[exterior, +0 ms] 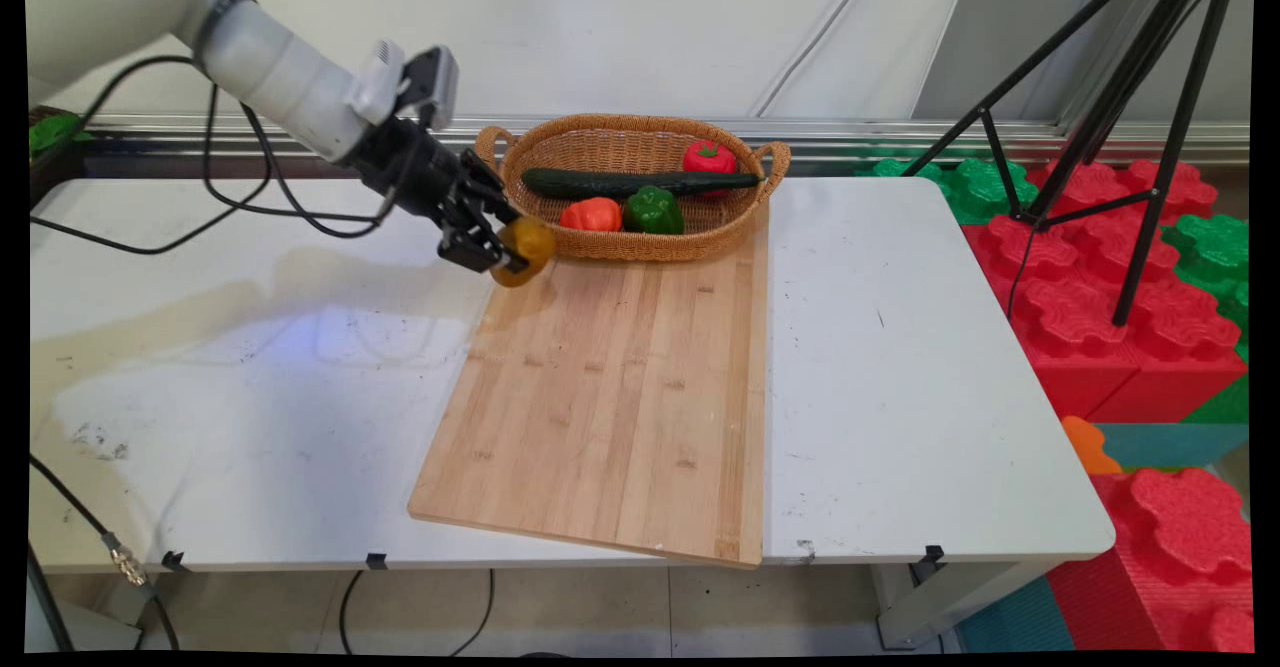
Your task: Place the picked object on the cutting board
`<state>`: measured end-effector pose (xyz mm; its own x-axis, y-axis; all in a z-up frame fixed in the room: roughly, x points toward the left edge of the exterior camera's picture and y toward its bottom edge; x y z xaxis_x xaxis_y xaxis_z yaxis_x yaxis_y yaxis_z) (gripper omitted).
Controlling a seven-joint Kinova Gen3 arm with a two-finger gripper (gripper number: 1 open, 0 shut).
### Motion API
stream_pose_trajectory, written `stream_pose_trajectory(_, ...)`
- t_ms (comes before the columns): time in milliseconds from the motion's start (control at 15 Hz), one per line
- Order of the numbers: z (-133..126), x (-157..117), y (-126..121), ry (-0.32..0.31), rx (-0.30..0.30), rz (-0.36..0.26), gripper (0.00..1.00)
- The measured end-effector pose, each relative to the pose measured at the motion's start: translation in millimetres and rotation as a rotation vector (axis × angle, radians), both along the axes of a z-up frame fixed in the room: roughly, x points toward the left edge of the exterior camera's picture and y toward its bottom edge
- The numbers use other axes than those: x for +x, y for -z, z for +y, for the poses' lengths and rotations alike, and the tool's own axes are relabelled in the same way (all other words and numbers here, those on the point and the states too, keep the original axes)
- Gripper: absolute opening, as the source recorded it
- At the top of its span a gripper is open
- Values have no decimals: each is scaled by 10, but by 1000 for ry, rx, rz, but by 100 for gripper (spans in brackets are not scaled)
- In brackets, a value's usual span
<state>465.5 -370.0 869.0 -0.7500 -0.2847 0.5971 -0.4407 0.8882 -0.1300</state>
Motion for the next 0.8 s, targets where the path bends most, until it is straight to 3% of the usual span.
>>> stream_pose_trajectory(600,-121,-220,443,12,70,-42,0)
stream_pose_trajectory(667,-126,-233,471,13,74,-44,100)
stream_pose_trajectory(800,-143,-267,512,16,74,-46,100)
